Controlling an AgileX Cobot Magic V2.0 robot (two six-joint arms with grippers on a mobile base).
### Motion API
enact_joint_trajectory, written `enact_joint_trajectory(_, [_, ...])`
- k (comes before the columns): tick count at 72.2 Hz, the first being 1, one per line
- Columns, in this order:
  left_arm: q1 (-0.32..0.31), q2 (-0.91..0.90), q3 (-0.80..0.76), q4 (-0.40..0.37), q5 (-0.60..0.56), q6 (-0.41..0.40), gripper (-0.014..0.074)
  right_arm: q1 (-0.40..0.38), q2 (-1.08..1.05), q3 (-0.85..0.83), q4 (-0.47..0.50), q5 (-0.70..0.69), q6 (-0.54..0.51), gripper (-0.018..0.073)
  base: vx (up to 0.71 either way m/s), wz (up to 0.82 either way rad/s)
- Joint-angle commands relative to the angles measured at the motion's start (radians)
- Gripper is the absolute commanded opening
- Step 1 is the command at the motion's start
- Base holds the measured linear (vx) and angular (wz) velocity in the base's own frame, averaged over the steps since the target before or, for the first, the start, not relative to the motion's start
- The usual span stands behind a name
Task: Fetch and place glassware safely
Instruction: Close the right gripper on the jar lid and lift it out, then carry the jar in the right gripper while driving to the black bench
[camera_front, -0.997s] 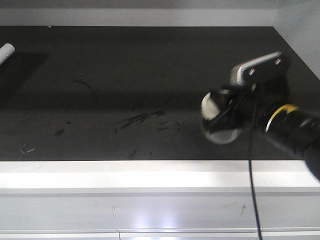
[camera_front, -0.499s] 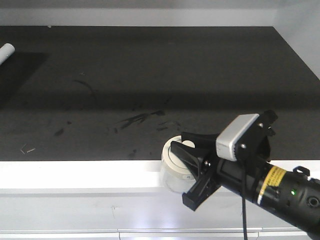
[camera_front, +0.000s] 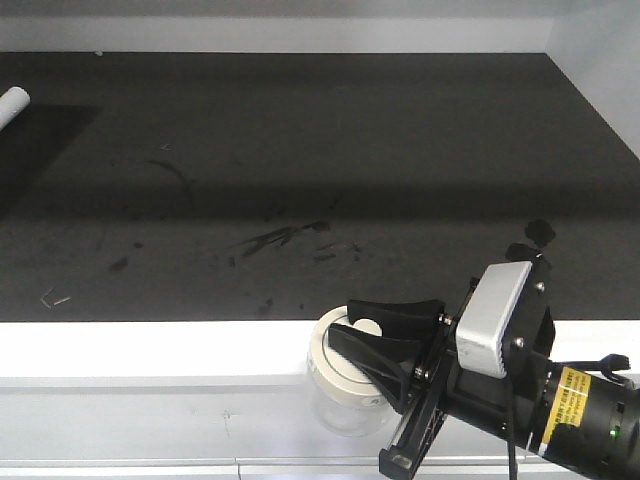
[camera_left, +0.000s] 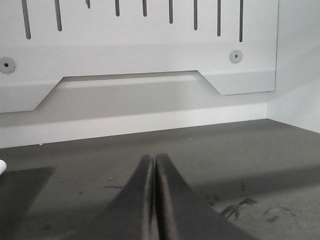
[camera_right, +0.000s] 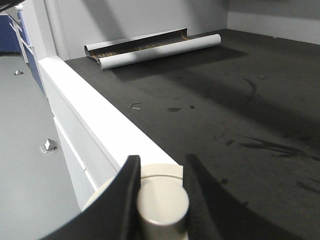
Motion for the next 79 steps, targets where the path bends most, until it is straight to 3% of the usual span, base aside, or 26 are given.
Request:
enact_joint_trajectory(1, [-0.007,0.004,-0.027,-0.011,-0.069,-0.002,-0.0007,0.000,-0.023,-0.028,0.023,-0.075,0.002,-0.0001,0.00,0.00])
enact_joint_trajectory(43, [-0.007,0.005,-0.027,-0.011,-0.069,-0.002,-0.0007,0.000,-0.023,-0.028,0.023,-0.083,0.002,-0.0001,-0.01,0.05])
enact_joint_trajectory(79, [-0.007,0.005,-0.027,-0.011,-0.069,-0.002,-0.0007,0.000,-0.023,-0.028,0.024,-0.082,0.002,-0.0001,-0.09,0.56])
